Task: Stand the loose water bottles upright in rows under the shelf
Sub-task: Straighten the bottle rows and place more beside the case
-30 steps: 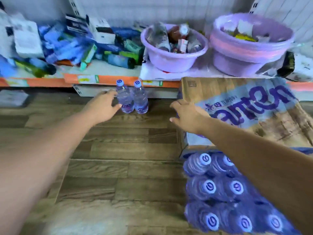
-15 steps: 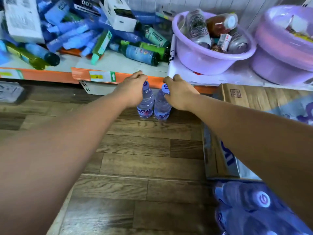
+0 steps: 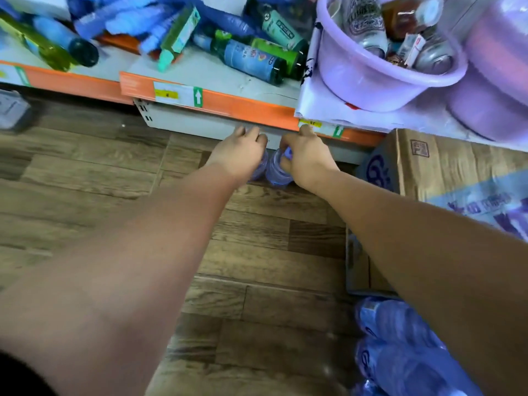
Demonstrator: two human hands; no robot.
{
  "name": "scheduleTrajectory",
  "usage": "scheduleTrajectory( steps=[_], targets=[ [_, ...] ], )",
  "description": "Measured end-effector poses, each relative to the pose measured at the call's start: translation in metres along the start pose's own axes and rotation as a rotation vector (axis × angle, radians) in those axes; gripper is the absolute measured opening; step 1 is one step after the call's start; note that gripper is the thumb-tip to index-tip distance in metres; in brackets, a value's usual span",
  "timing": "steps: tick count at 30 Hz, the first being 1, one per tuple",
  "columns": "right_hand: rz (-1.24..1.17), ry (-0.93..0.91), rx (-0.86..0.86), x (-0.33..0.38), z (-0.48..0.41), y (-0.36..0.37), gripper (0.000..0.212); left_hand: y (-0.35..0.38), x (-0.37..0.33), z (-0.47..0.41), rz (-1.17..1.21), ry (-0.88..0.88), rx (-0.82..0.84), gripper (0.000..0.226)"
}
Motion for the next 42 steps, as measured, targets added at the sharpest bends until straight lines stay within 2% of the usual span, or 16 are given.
scheduleTrajectory(
  steps=[4, 8, 10, 14, 16, 19, 24, 28, 32, 38, 42],
  targets=[
    [-0.126, 0.147, -0.013, 0.000, 0.040, -0.016, 0.020, -0.016, -0.015, 0.034, -0.100, -0.010, 0.132, 0.029],
    [-0.109, 0.155, 0.110, -0.002, 0.078, -0.027, 0.017, -0.035, -0.021, 0.057, -0.031, -0.095, 0.151, 0.030],
    [-0.094, 0.123, 0.170, -0.002, 0.101, -0.031, 0.016, -0.036, -0.030, 0.072, -0.058, -0.069, 0.251, 0.025],
    [-0.100, 0.039, 0.229, 0.000, 0.151, -0.046, 0.017, -0.048, -0.060, 0.119, -0.127, 0.151, 0.386, 0.027],
    [-0.108, 0.029, 0.221, 0.002, 0.175, -0.065, 0.018, -0.063, -0.073, 0.146, -0.114, 0.142, 0.452, 0.031],
    [-0.112, 0.000, 0.178, 0.006, 0.209, -0.102, 0.021, -0.101, -0.097, 0.183, -0.094, 0.108, 0.450, 0.035],
    [-0.125, -0.056, 0.055, 0.009, 0.272, -0.181, 0.025, -0.185, -0.146, 0.222, -0.059, -0.015, 0.337, 0.031],
    [-0.115, -0.128, -0.025, -0.001, 0.313, -0.224, 0.025, -0.214, -0.184, 0.242, -0.085, 0.026, 0.263, 0.034],
    [-0.162, -0.125, 0.023, -0.009, 0.350, -0.232, 0.017, -0.214, -0.218, 0.274, -0.031, 0.036, 0.326, 0.034],
    [-0.122, -0.197, 0.172, -0.026, 0.392, -0.202, 0.023, -0.175, -0.259, 0.312, 0.048, 0.060, 0.438, 0.032],
    [-0.121, -0.179, 0.268, -0.048, 0.419, -0.172, 0.025, -0.151, -0.277, 0.333, 0.049, 0.079, 0.482, 0.030]
  ],
)
Point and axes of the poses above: each hand's wrist, its own z-axis away from the middle knuckle, its own y-axis out of the palm, x = y × z, the point moved 4 cm from there along -z, towards the middle knuckle, and after that the axes turned 15 degrees about -x, right-handed, at the moved point
